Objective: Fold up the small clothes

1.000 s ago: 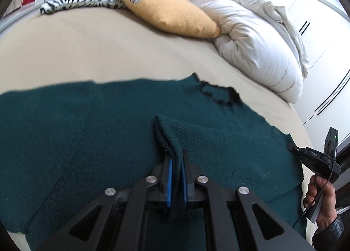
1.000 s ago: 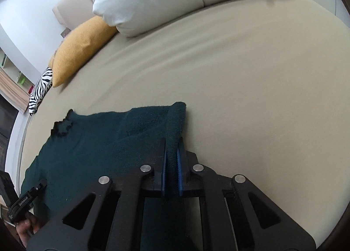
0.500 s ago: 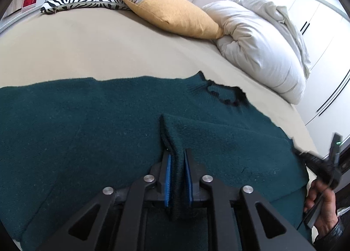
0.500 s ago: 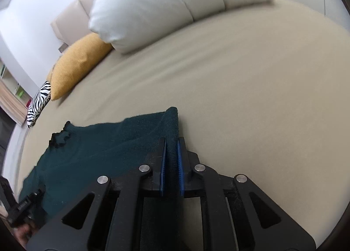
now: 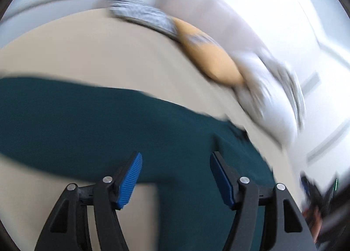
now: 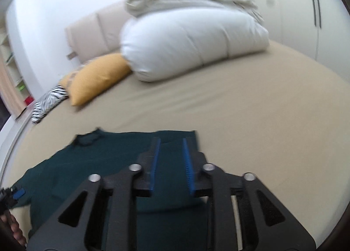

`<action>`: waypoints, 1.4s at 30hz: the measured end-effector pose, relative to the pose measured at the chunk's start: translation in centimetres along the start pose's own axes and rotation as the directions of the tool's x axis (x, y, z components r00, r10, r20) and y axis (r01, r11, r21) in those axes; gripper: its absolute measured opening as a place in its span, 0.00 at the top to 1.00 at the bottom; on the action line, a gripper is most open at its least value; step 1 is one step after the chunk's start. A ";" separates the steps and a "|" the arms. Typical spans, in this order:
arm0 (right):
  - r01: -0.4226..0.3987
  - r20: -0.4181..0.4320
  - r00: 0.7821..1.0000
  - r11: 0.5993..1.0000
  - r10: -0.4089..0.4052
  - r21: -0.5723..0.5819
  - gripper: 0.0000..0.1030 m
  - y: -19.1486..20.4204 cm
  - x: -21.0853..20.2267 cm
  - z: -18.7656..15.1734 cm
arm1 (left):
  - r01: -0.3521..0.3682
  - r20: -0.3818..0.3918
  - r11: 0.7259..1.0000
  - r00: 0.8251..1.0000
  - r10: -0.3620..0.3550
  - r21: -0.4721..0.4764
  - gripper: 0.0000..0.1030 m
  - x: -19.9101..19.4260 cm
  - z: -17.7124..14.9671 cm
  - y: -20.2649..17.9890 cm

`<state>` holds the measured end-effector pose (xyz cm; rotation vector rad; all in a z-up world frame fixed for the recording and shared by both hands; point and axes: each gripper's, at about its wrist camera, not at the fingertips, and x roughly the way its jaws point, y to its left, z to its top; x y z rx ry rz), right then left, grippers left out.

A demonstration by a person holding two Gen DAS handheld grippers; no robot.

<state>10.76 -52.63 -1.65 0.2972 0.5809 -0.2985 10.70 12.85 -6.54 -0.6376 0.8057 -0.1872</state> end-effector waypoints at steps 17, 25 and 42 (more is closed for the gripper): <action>-0.389 -0.160 0.912 0.920 0.377 -0.050 0.03 19.2 -7.2 -11.6 | -0.311 0.080 0.888 0.931 0.356 -0.339 0.49 -9.9 5.1 21.2; -0.371 -0.184 0.913 0.929 0.365 0.004 0.05 16.6 -7.5 -12.6 | -0.249 0.092 0.896 0.949 0.302 -0.367 0.92 -10.5 5.9 19.5; -0.278 -0.184 0.928 0.932 0.323 0.234 0.05 4.5 -5.3 -14.4 | 0.128 -0.247 0.951 0.967 -0.057 0.282 0.76 6.6 -9.8 -15.5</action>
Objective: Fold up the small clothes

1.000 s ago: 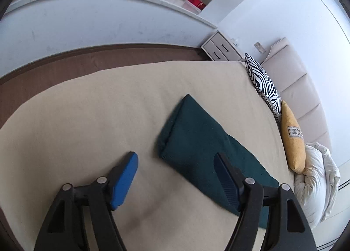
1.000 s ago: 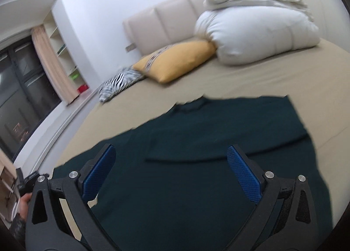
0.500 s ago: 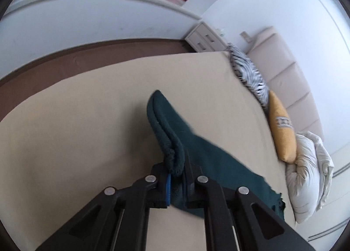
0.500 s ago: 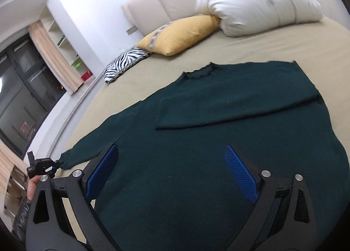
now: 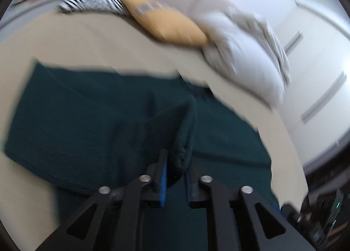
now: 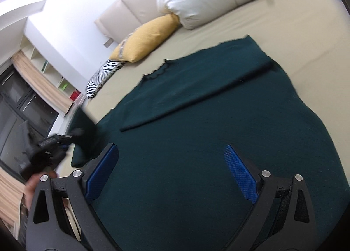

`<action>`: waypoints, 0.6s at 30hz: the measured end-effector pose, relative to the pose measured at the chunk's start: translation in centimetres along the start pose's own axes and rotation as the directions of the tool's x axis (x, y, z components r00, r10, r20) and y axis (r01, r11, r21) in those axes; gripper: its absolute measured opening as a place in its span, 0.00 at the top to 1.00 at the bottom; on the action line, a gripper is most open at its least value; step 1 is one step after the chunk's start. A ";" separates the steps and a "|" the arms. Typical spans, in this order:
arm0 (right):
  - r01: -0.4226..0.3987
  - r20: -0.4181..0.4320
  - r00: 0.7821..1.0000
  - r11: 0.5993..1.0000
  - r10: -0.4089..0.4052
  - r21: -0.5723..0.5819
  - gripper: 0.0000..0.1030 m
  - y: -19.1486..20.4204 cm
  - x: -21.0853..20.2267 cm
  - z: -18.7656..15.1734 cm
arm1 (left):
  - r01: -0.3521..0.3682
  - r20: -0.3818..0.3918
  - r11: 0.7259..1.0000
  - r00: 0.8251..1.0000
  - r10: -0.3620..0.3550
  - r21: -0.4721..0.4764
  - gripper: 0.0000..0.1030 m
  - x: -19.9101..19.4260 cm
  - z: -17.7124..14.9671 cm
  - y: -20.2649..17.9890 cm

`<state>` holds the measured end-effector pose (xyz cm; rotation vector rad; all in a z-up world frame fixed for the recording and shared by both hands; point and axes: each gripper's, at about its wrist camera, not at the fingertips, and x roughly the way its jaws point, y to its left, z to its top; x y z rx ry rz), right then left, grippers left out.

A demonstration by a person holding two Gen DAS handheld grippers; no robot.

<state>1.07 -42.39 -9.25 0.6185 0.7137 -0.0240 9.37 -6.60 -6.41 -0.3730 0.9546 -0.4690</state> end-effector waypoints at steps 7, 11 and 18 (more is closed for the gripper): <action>-0.026 -0.089 0.996 0.999 0.028 0.022 0.05 -1.1 2.5 0.7 | -0.006 -0.002 1.000 1.000 0.006 -0.006 0.41 -1.6 -3.6 1.1; -0.112 -0.146 0.983 0.994 0.109 -0.012 0.05 2.0 6.0 1.4 | -0.036 0.054 0.996 0.998 0.040 -0.077 0.41 -4.8 -3.4 5.6; -0.115 -0.323 0.940 0.993 0.108 -0.002 0.29 6.3 15.4 1.7 | -0.057 0.110 0.982 0.991 0.078 -0.181 0.41 -7.6 -3.1 11.2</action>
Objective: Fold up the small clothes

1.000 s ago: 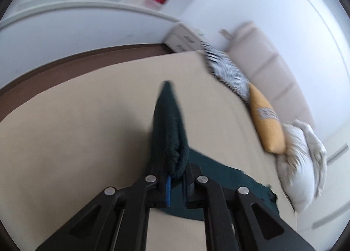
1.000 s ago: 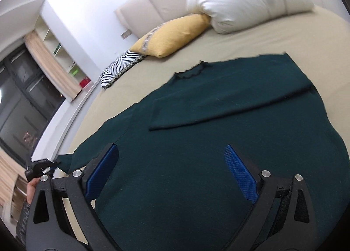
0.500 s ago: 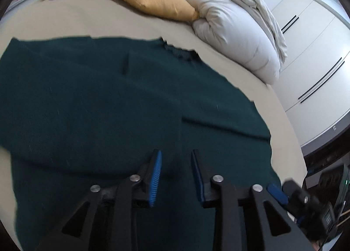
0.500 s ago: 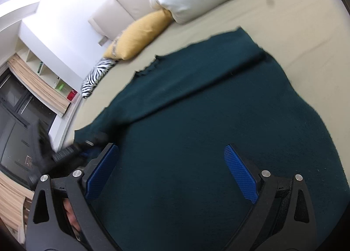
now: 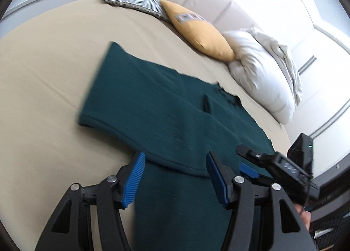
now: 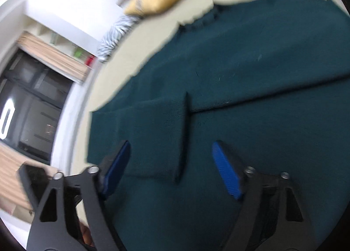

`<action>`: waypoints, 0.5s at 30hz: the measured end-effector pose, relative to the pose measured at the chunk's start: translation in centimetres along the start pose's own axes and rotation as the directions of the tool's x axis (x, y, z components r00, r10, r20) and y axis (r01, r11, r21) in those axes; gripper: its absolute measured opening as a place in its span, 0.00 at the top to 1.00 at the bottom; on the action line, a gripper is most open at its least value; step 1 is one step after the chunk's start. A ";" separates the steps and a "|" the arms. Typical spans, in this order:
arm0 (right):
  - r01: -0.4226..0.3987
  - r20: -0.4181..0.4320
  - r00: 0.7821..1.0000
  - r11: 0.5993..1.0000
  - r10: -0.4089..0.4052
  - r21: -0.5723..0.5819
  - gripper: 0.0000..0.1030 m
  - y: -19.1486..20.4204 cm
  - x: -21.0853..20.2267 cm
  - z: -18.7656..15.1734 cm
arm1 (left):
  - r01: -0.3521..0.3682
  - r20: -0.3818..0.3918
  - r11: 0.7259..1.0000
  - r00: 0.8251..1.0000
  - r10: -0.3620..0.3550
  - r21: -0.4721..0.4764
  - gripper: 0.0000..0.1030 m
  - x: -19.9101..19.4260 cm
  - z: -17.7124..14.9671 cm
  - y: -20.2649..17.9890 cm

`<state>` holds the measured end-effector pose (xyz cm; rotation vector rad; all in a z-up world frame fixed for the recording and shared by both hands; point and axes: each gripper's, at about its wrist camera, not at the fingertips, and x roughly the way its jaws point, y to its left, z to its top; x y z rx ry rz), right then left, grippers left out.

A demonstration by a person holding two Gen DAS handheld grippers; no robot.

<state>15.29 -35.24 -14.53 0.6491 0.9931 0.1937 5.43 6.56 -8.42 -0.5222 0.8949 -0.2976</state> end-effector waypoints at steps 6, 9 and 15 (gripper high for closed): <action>0.115 -0.028 0.992 0.984 -0.119 -0.134 0.89 2.9 2.0 1.1 | -0.019 0.046 0.996 0.999 0.022 -0.084 0.41 -0.8 2.5 3.7; 0.109 -0.021 0.993 0.975 -0.115 -0.193 0.94 3.9 0.6 1.6 | -0.015 0.048 0.994 0.999 0.021 -0.108 0.39 -0.4 3.8 4.4; 0.093 0.082 0.994 0.944 -0.070 -0.317 0.94 6.8 -4.8 5.1 | 0.000 0.056 0.998 0.998 0.004 -0.061 0.39 0.9 6.1 3.0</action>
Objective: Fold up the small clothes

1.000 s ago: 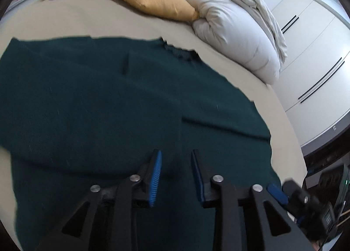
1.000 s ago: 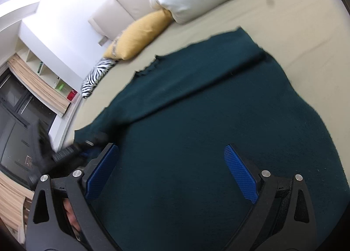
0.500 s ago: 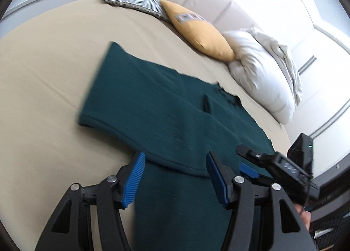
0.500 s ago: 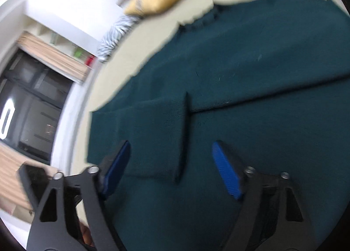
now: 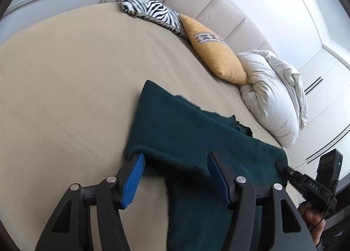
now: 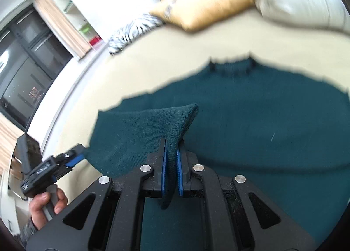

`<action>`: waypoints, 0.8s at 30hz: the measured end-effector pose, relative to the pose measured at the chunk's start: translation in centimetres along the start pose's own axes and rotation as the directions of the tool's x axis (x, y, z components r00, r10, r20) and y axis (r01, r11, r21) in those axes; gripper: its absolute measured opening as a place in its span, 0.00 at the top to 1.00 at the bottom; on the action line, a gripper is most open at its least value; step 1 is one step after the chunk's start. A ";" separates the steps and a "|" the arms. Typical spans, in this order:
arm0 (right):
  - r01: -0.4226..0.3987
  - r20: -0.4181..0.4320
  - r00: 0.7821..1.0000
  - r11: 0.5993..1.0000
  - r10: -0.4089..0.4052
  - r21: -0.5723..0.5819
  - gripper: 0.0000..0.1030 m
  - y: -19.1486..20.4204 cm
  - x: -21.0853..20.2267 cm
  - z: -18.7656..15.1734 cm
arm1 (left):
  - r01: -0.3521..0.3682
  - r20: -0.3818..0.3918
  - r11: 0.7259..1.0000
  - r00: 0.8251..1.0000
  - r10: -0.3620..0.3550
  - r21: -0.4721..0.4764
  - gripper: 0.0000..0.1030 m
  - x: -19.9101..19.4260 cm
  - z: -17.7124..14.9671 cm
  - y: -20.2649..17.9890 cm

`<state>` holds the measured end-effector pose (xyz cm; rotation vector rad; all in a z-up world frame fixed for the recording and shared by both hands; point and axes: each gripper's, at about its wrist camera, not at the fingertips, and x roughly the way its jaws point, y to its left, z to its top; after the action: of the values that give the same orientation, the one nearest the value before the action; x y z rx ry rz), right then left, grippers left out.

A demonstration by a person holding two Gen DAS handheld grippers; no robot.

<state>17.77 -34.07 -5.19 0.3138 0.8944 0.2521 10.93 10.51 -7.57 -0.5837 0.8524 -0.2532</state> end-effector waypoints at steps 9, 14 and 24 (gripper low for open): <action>0.146 0.062 0.988 0.988 -0.143 -0.042 0.94 -7.0 -3.0 4.0 | -0.043 0.054 0.995 0.998 0.038 0.087 0.20 2.1 1.7 -2.6; 0.196 -0.007 0.980 0.972 -0.197 0.131 0.94 -15.3 -1.3 2.3 | -0.151 -0.024 0.980 0.987 0.156 0.132 0.22 7.3 3.1 -3.3; 0.183 0.033 0.981 0.962 -0.193 0.202 0.94 -19.0 0.0 0.1 | -0.211 -0.087 0.949 0.968 0.237 0.234 0.59 12.9 4.0 -5.6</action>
<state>19.44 -51.66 -12.18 0.4151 0.8924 -0.0220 22.35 1.90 -10.41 -0.2602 0.9779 -0.1723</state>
